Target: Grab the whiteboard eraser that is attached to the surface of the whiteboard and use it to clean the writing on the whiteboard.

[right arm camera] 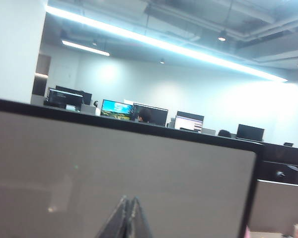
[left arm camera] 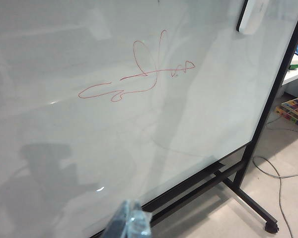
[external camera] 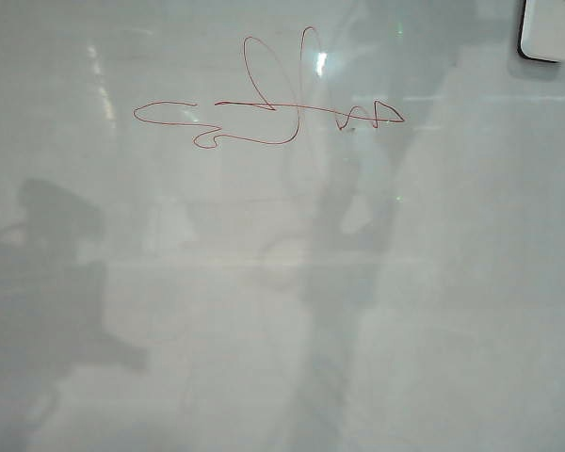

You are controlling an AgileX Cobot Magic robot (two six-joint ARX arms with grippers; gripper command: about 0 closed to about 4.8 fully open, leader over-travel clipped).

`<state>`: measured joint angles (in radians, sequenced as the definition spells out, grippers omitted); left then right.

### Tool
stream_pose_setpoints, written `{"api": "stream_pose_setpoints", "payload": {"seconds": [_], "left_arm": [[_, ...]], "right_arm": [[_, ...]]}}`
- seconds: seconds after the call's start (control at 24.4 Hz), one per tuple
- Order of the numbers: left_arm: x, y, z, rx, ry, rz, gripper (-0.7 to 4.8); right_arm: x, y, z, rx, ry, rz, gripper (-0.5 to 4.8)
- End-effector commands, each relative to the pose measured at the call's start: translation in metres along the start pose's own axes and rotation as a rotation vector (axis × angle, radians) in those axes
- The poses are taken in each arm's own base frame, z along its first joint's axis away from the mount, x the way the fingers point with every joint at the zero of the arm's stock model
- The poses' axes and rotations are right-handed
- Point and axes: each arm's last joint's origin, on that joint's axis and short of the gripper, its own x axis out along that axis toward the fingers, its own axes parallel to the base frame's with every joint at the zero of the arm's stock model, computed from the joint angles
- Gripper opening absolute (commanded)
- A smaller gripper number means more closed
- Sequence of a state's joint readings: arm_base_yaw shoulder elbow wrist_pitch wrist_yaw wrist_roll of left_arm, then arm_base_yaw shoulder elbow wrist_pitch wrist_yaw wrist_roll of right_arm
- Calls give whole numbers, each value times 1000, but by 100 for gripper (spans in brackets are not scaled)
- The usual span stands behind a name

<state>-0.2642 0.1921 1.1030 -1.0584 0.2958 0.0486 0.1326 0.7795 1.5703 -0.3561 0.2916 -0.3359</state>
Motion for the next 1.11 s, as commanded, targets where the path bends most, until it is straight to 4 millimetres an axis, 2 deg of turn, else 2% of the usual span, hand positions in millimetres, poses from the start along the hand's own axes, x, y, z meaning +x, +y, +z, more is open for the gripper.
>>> {"api": "stream_pose_setpoints", "payload": {"seconds": [0.04,0.33,0.45,0.53,0.61,0.82,0.9,1.02,1.11], "left_arm": [[0,0,1,3,-12,6,-5],[0,0,1,3,-11,5,-5],[0,0,1,3,-11,5,-5],[0,0,1,3,-11,5,-5],[0,0,1,3,-10,5,-5],[0,0,1,3,-10,5,-5],[0,0,1,3,-10,5,-5],[0,0,1,3,-10,6,-5],[0,0,1,3,-10,6,-5]], "right_arm": [[19,5,2,166,-58,-15,-6],[62,25,-20,203,10,57,-6],[79,30,-34,288,78,49,-6],[90,32,-45,277,123,29,-6],[103,33,-66,280,191,-6,-6],[104,33,-109,316,282,-44,-6],[95,39,-138,318,288,1,-6],[80,47,-164,302,257,97,-6],[73,50,-174,241,263,156,-6]]}}
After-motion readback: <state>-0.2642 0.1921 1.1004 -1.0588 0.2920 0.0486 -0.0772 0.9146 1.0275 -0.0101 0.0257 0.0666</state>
